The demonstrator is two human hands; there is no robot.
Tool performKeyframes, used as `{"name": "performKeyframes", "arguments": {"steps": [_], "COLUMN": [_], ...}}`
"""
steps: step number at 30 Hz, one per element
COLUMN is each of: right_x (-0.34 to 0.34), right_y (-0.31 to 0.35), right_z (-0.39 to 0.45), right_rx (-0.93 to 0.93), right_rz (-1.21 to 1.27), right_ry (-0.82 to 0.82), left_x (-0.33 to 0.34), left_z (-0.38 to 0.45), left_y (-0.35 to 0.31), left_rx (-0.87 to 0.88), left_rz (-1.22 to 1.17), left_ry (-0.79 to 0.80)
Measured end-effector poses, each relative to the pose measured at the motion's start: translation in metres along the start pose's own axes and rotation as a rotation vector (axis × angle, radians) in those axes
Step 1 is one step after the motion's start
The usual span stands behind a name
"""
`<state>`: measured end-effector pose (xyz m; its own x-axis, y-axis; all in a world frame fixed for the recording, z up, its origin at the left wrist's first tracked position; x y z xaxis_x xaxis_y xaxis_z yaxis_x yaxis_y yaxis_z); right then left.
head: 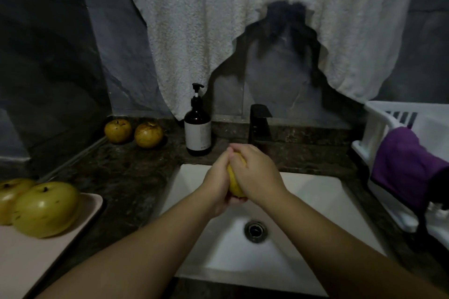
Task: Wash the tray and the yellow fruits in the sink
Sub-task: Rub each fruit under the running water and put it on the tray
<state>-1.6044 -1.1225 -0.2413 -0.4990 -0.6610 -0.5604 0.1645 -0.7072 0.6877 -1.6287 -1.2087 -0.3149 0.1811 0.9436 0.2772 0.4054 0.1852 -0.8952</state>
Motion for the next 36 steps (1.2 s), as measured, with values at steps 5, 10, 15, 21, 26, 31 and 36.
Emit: {"name": "performKeyframes", "arguments": {"steps": [5, 10, 15, 21, 26, 31, 36], "right_x": [0.003, 0.015, 0.020, 0.008, 0.039, 0.070, 0.078], "right_y": [-0.017, 0.030, 0.016, 0.047, 0.057, 0.063, 0.066], "right_z": [0.010, 0.009, 0.030, 0.107, 0.146, 0.165, 0.176], "right_rx": [0.280, -0.133, 0.154, 0.298, 0.605, 0.691, 0.657], "right_rz": [0.411, 0.093, 0.264, 0.482, 0.468, 0.427, 0.370], "right_ry": [-0.008, -0.069, 0.091, 0.066, 0.279, 0.352, 0.353], "left_x": [-0.007, -0.008, -0.029, -0.049, -0.062, -0.066, -0.064], "left_z": [0.001, -0.006, 0.019, 0.032, 0.055, 0.073, 0.082], "left_y": [-0.017, -0.025, -0.014, -0.036, -0.054, -0.058, -0.053], "left_rx": [0.019, 0.145, -0.007, 0.025, 0.041, 0.031, 0.013], "left_rz": [-0.098, -0.170, -0.163, -0.163, -0.158, -0.175, -0.215], "left_ry": [-0.012, -0.079, -0.083, -0.130, -0.144, -0.140, -0.104]}}
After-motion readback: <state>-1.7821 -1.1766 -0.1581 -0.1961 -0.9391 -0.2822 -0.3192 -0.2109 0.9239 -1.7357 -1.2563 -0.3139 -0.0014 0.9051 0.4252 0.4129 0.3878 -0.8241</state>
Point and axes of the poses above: each hand's wrist, its own z-axis towards the middle knuckle, its own x-axis out of the palm, y = z × x, the point moved 9 cm from there along z, towards the middle knuckle, and after that the axes turned 5 degrees about -y, right-handed, at the moved point
